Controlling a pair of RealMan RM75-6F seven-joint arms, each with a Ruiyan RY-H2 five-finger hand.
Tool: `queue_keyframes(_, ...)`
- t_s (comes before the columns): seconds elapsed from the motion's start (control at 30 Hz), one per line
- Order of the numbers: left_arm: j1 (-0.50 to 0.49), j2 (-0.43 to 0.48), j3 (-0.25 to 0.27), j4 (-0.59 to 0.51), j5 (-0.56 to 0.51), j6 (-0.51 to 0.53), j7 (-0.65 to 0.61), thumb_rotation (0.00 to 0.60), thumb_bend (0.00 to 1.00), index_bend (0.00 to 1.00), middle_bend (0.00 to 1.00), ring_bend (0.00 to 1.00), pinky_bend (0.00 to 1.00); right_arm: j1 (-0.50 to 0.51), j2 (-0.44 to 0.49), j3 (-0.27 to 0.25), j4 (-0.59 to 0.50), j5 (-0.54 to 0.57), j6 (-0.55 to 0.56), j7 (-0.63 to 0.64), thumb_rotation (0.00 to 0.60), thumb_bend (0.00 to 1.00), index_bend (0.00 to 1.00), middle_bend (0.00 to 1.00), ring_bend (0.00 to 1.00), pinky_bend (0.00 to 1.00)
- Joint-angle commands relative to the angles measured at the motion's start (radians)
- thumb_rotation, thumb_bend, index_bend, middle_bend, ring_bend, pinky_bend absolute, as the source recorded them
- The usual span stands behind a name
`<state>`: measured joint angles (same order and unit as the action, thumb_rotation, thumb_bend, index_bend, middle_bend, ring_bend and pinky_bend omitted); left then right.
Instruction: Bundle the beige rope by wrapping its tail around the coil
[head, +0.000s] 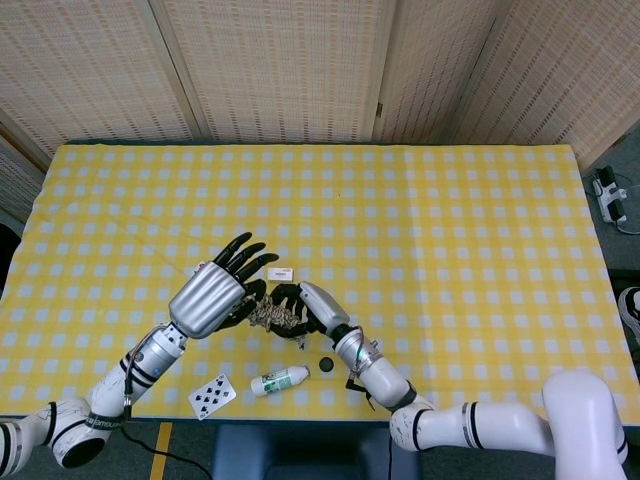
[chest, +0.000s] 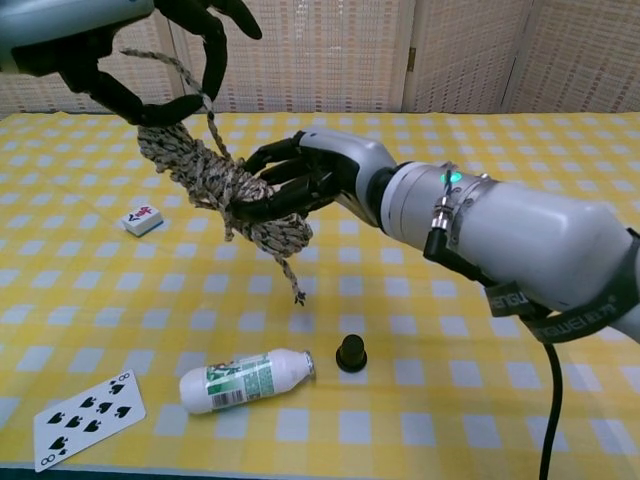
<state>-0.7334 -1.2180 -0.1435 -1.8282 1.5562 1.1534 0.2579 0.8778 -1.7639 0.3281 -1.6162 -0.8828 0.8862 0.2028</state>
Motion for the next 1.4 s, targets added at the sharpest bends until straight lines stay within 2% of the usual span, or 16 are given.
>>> queue_keyframes(0.03,0.021,-0.007,0.020,-0.020,0.030,0.027,0.001,0.600,0.51,0.58,0.19,0.12,0.00,-0.017,-0.035,0.018,0.020,-0.007,0.037,0.019,0.600,0.55,0.79,0.66,0.74,0.62)
queue_keyframes(0.23,0.064,-0.025,0.047,-0.040,0.096,0.096,0.030,0.600,0.51,0.58,0.18,0.11,0.00,-0.057,-0.126,0.056,0.080,-0.061,0.131,0.096,0.600,0.55,0.80,0.66,0.74,0.63)
queue_keyframes(0.5,0.114,-0.035,0.068,-0.027,0.106,0.146,-0.015,0.600,0.51,0.58,0.18,0.11,0.00,-0.105,-0.174,0.097,0.126,-0.147,0.193,0.220,0.600,0.55,0.80,0.67,0.74,0.63)
queue_keyframes(0.73,0.149,-0.022,0.080,-0.007,0.060,0.145,-0.106,0.600,0.51,0.58,0.18,0.11,0.00,-0.136,-0.164,0.117,0.137,-0.234,0.209,0.333,0.600,0.55,0.81,0.68,0.74,0.63)
queue_keyframes(1.03,0.174,0.000,0.078,0.028,-0.002,0.120,-0.210,0.600,0.51,0.58,0.18,0.10,0.00,-0.171,-0.101,0.111,0.109,-0.316,0.206,0.410,0.600,0.55,0.82,0.68,0.74,0.63)
queue_keyframes(1.4,0.181,-0.013,0.065,0.069,-0.028,0.098,-0.230,0.600,0.51,0.59,0.18,0.10,0.00,-0.196,-0.059,0.104,0.074,-0.372,0.226,0.460,0.600,0.55,0.82,0.68,0.74,0.63)
